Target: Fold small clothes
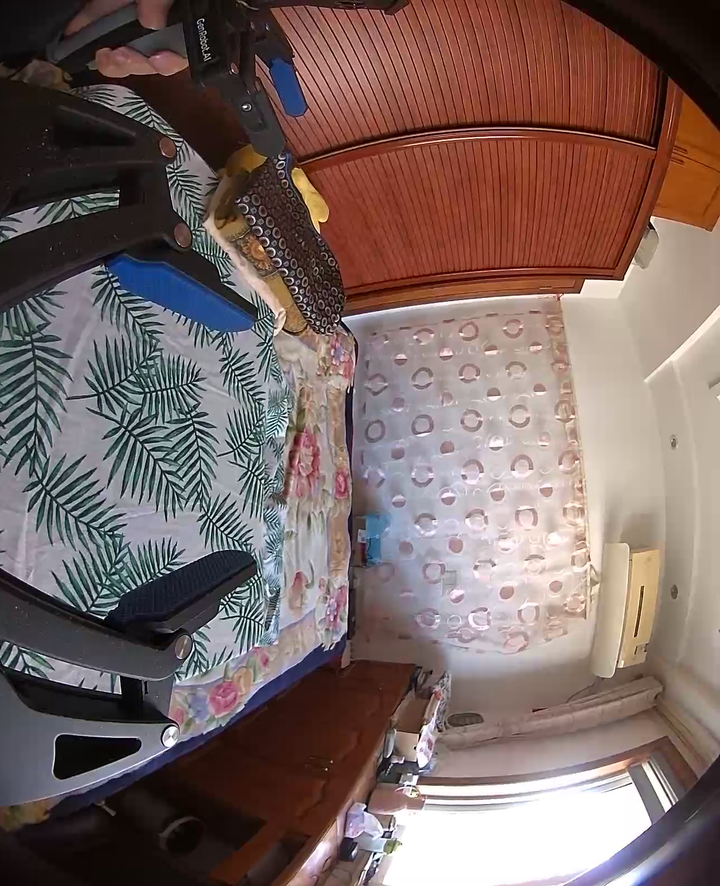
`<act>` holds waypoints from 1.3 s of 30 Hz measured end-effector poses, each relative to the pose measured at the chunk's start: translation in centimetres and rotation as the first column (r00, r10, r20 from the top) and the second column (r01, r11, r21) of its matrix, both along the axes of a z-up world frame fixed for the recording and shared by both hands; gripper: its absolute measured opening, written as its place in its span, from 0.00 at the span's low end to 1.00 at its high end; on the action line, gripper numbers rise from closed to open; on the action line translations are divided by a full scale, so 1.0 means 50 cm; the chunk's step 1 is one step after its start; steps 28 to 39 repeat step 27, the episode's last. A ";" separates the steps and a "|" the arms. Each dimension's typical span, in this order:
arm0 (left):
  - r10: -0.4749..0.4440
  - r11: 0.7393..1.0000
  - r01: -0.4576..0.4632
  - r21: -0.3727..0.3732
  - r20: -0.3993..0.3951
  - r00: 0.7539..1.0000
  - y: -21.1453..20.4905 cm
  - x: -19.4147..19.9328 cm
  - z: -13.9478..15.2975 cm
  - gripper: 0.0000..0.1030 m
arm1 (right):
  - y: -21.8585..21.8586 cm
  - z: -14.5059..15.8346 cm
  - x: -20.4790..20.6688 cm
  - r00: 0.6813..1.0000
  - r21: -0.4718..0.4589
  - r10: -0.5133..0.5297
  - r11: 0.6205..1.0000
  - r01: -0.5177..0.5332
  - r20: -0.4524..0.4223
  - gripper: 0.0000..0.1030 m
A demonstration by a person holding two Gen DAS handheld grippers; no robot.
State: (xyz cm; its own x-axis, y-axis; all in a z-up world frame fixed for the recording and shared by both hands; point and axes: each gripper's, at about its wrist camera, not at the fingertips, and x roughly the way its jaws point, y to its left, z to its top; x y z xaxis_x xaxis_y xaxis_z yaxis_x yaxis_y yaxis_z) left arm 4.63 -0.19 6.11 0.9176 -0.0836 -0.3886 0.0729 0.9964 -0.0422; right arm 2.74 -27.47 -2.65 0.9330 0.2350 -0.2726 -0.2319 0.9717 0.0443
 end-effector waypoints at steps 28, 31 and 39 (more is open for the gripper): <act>-0.001 1.000 0.001 0.003 0.003 1.000 -0.001 0.000 -0.001 1.00 | -0.011 -0.006 0.001 1.000 -0.003 0.008 1.000 -0.008 0.006 0.81; -0.001 1.000 0.001 0.003 0.003 1.000 -0.001 0.000 -0.001 1.00 | -0.011 -0.006 0.001 1.000 -0.003 0.008 1.000 -0.008 0.006 0.81; -0.001 1.000 0.001 0.003 0.003 1.000 -0.001 0.000 -0.001 1.00 | -0.011 -0.006 0.001 1.000 -0.003 0.008 1.000 -0.008 0.006 0.81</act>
